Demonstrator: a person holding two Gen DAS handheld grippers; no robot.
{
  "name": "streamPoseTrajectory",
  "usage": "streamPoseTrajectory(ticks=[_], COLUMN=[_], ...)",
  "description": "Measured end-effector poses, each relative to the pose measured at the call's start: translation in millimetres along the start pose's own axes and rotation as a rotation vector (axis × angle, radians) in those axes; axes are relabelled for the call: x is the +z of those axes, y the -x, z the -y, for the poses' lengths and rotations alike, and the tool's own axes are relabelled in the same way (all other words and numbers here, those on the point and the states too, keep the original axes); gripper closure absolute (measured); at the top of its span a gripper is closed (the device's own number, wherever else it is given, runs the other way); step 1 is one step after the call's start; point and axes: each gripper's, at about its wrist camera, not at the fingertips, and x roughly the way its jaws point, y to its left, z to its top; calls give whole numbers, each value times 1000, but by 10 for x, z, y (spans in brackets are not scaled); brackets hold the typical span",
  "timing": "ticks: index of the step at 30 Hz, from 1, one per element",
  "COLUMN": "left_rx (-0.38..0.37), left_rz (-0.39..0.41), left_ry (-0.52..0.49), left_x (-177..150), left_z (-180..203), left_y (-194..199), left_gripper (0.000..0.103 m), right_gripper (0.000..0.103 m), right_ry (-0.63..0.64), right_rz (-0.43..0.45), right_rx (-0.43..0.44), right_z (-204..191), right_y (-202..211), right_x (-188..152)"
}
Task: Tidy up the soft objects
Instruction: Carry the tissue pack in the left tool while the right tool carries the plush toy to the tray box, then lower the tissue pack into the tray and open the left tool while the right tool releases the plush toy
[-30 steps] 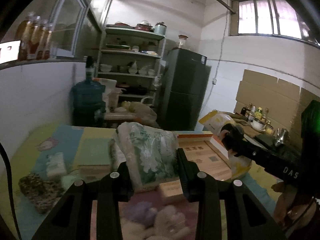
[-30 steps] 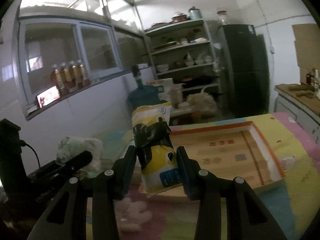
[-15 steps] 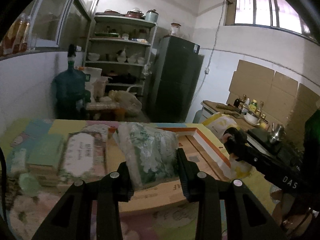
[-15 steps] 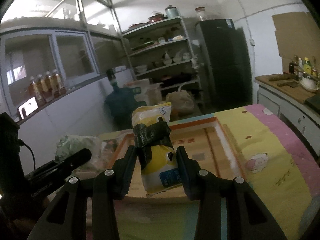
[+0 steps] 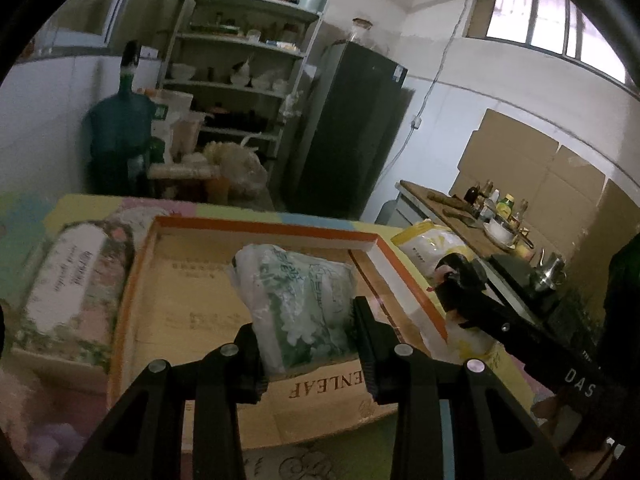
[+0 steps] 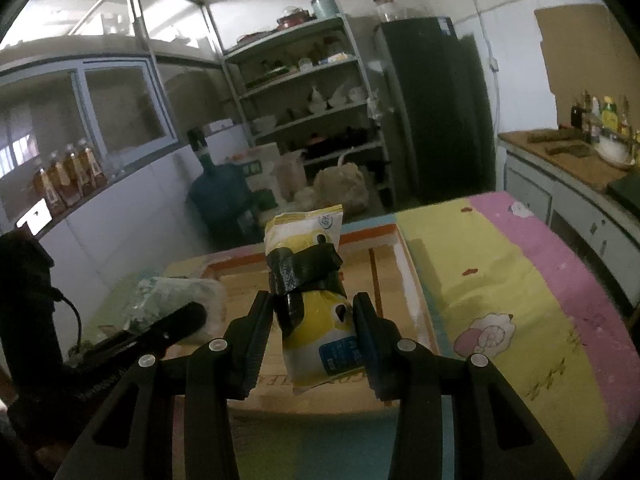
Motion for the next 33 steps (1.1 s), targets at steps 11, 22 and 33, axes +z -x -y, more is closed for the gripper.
streamPoseTrajectory(ticks=[11, 22, 33], left_rx=[9, -1, 22], left_rz=[-80, -172, -189], left_ry=[12, 45, 44], left_x=[-51, -71, -92], left_z=[40, -63, -52], left_y=[-403, -738, -865], left_gripper=[66, 66, 56], right_gripper=[60, 60, 60], right_ry=[-47, -61, -35], right_rz=[-91, -168, -189], right_rx=[5, -31, -58], right_z=[201, 310, 303], right_y=[-383, -677, -789], right_x=[-58, -96, -100])
